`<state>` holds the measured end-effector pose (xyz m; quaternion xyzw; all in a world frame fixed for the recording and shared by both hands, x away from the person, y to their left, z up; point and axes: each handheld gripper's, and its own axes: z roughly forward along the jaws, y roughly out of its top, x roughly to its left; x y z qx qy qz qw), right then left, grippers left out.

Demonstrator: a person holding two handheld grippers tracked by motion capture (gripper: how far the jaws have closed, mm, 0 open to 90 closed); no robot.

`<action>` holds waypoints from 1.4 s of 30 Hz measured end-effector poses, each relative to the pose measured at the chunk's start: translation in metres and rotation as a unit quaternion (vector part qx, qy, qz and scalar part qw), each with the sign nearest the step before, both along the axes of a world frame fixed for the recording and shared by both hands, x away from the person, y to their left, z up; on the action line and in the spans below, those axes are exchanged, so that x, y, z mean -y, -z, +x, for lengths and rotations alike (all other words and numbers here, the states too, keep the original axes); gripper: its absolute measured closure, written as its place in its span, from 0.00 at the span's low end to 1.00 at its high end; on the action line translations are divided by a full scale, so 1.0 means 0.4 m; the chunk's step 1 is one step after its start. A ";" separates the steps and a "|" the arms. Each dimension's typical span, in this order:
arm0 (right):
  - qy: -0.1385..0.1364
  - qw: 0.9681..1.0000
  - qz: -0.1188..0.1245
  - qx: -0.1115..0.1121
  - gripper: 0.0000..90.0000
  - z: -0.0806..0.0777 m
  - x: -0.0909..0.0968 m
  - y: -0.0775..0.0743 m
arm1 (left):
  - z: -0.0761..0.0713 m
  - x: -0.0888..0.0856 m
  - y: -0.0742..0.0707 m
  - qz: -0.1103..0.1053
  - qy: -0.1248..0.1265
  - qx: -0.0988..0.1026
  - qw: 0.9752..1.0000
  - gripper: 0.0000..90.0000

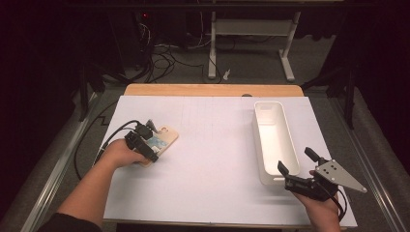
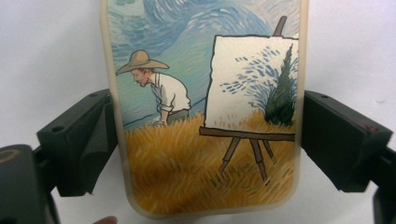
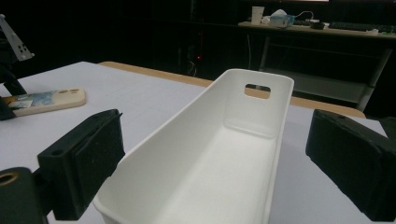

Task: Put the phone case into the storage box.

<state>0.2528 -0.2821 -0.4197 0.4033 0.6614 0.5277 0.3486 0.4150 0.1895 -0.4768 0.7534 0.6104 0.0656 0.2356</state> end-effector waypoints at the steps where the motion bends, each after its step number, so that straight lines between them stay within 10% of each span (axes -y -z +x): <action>1: 0.000 1.000 0.000 0.000 0.06 0.000 0.000 0.000 | 0.000 0.000 0.000 0.000 0.000 0.000 1.000 0.12; 42: 0.005 1.000 0.003 0.003 0.06 -0.003 0.004 -0.004 | -0.037 -0.022 -0.061 -0.085 -0.019 0.067 0.994 0.14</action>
